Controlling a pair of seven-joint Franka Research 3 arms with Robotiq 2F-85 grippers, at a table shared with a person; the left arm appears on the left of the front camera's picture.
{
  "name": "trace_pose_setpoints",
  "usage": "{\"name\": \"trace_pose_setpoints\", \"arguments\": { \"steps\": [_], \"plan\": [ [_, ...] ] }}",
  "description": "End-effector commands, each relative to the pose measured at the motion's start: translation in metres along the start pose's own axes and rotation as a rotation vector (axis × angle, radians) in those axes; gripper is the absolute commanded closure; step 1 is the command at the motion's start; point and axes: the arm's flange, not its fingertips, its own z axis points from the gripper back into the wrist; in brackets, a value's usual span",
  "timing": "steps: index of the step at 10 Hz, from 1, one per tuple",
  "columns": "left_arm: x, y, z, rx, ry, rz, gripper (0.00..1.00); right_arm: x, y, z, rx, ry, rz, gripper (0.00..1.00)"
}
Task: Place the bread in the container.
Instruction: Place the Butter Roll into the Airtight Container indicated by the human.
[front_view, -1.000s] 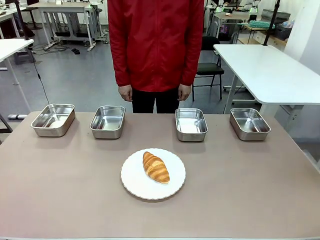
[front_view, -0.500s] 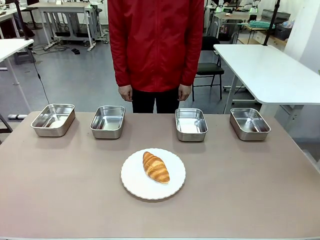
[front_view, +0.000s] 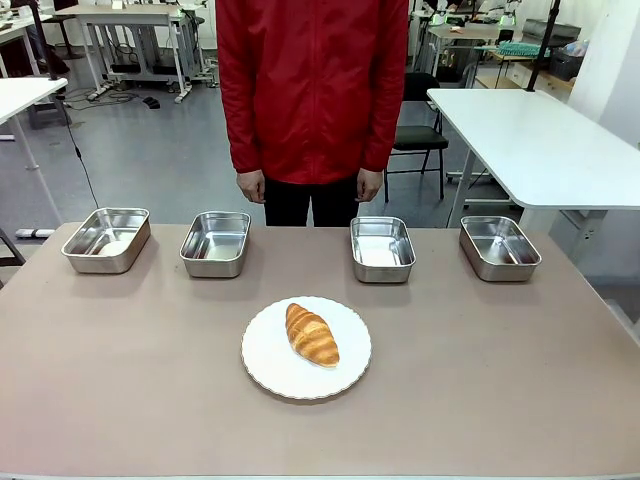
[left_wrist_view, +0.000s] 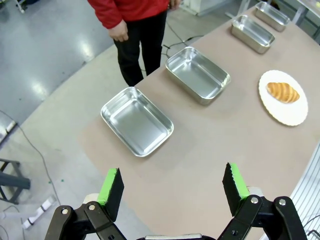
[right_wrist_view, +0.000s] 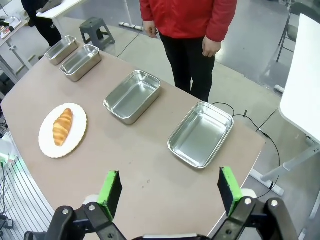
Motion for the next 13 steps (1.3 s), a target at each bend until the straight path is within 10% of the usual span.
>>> {"name": "trace_pose_setpoints", "arguments": {
  "steps": [1, 13],
  "plan": [
    [0.0023, 0.0058, 0.0006, -0.016, -0.027, -0.024, 0.00, 0.0032, -0.0034, 0.0014, 0.014, -0.017, 0.026, 0.00],
    [0.0039, 0.0029, 0.0028, -0.003, -0.048, 0.001, 0.00, -0.0006, -0.0010, 0.0010, 0.006, -0.026, -0.004, 0.00]
  ]
}}
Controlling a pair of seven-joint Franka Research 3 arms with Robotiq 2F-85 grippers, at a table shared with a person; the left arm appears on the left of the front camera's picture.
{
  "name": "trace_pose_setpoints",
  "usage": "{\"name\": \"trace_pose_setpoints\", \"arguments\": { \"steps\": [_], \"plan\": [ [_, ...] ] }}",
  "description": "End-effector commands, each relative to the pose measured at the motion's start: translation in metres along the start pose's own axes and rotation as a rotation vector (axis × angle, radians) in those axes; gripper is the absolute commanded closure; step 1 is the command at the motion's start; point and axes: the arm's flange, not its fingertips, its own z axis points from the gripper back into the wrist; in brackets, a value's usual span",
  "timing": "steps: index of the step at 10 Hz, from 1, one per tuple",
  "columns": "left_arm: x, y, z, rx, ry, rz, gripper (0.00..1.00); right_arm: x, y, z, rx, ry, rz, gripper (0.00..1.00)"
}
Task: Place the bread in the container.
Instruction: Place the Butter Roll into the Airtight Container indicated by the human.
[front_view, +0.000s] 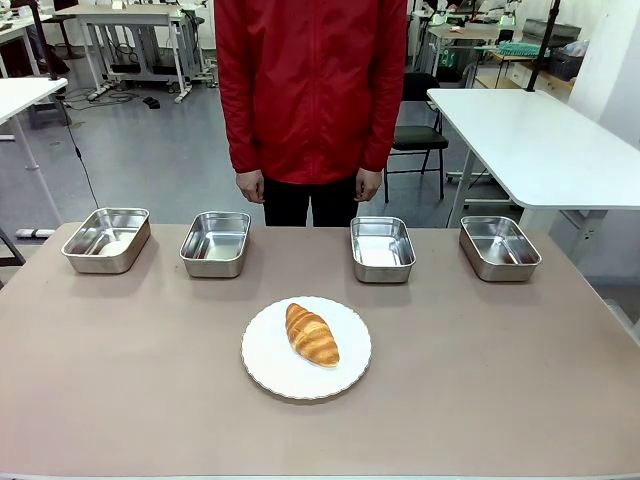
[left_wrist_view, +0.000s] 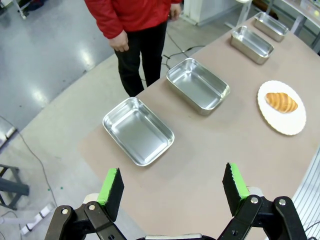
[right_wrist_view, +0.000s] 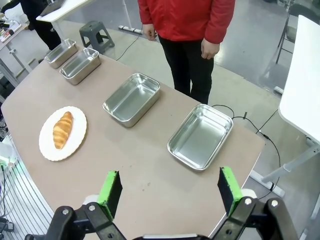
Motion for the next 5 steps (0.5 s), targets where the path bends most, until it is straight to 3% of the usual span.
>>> {"name": "trace_pose_setpoints", "arguments": {
  "steps": [1, 5],
  "plan": [
    [0.0006, -0.0007, 0.0003, -0.002, 0.003, -0.007, 0.00, 0.0003, -0.0002, 0.0003, 0.010, -0.013, 0.004, 0.00],
    [0.0006, -0.0007, 0.0003, -0.002, 0.003, -0.007, 0.00, 0.0003, -0.0002, 0.0003, 0.010, -0.013, 0.004, 0.00]
  ]
}}
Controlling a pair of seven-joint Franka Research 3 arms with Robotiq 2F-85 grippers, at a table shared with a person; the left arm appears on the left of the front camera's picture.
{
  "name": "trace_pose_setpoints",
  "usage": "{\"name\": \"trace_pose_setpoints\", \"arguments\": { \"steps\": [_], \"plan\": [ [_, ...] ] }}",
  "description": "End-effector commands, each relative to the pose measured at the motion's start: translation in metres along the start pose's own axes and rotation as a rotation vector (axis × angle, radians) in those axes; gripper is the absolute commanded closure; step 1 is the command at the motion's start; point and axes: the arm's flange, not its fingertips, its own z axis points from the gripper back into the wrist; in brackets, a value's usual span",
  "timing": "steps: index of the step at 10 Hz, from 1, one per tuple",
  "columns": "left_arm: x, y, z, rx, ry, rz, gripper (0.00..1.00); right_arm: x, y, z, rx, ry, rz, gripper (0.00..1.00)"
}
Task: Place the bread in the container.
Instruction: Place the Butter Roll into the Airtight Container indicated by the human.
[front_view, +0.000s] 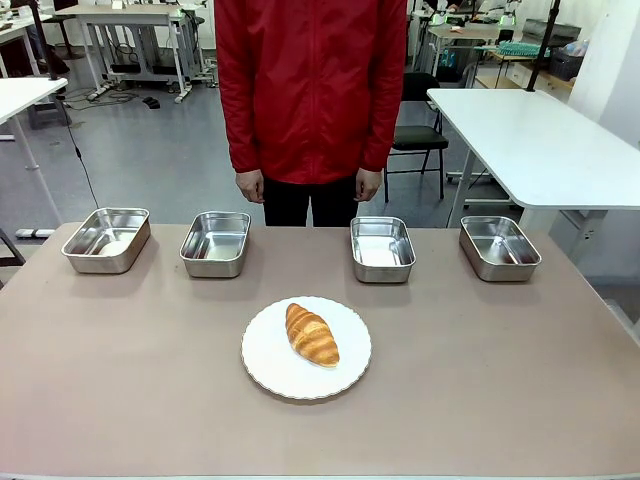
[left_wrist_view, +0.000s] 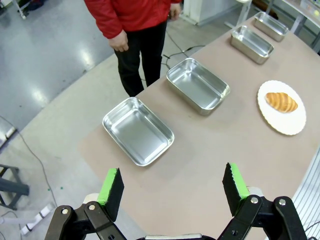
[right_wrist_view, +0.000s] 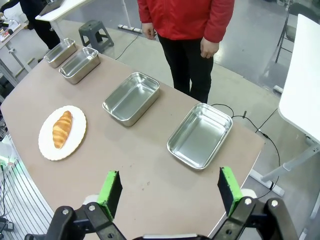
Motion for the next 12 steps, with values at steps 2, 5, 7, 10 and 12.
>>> {"name": "trace_pose_setpoints", "arguments": {
  "steps": [2, 5, 7, 10, 12],
  "plan": [
    [0.0004, -0.0006, 0.0006, -0.002, 0.002, -0.007, 0.00, 0.0004, -0.0004, 0.0002, 0.013, -0.017, 0.004, 0.00],
    [0.0004, -0.0006, 0.0006, -0.002, 0.002, -0.007, 0.00, 0.0004, -0.0004, 0.0002, 0.013, -0.017, 0.004, 0.00],
    [0.0004, -0.0006, 0.0006, -0.002, 0.002, -0.007, 0.00, 0.0004, -0.0004, 0.0002, 0.013, -0.017, 0.004, 0.00],
    [0.0004, -0.0006, 0.0006, -0.002, 0.002, -0.007, 0.00, 0.0004, -0.0004, 0.0002, 0.013, -0.017, 0.004, 0.00],
    [0.0004, -0.0006, 0.0006, -0.002, 0.002, -0.007, 0.00, 0.0004, -0.0004, 0.0002, 0.013, -0.017, 0.004, 0.00]
  ]
}}
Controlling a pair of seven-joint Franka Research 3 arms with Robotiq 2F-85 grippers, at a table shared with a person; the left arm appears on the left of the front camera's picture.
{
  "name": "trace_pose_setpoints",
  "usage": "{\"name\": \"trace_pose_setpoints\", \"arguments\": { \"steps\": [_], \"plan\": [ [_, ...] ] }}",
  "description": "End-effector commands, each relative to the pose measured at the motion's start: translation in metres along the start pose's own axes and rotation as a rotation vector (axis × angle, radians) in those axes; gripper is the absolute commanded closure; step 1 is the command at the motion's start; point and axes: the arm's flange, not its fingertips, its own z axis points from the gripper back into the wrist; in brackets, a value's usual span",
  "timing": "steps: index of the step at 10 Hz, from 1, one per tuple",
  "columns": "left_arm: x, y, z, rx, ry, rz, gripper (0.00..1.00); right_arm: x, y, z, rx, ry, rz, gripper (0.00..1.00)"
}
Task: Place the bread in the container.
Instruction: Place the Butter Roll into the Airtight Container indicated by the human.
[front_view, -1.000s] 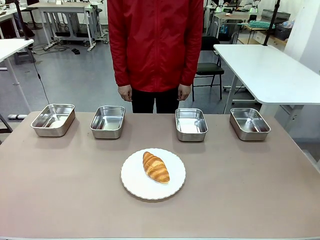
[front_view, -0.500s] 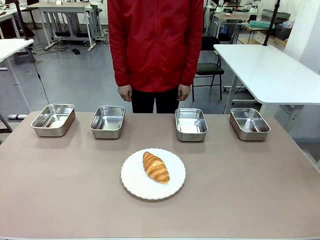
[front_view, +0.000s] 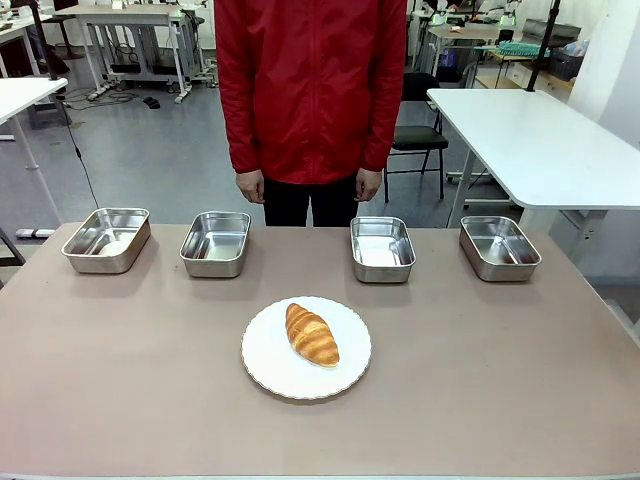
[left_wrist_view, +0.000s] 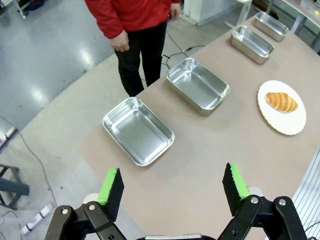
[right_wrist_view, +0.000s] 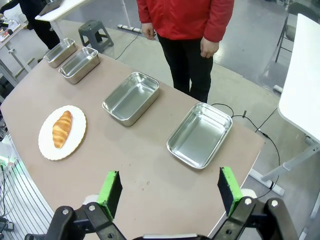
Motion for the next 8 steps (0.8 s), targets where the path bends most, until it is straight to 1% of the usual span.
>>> {"name": "trace_pose_setpoints", "arguments": {
  "steps": [1, 8],
  "plan": [
    [0.0006, -0.0007, 0.0004, -0.002, 0.002, -0.007, 0.00, 0.0009, -0.0003, -0.0005, 0.014, -0.018, 0.006, 0.00],
    [0.0006, -0.0007, 0.0004, -0.002, 0.002, -0.007, 0.00, 0.0009, -0.0003, -0.0005, 0.014, -0.018, 0.006, 0.00]
  ]
}}
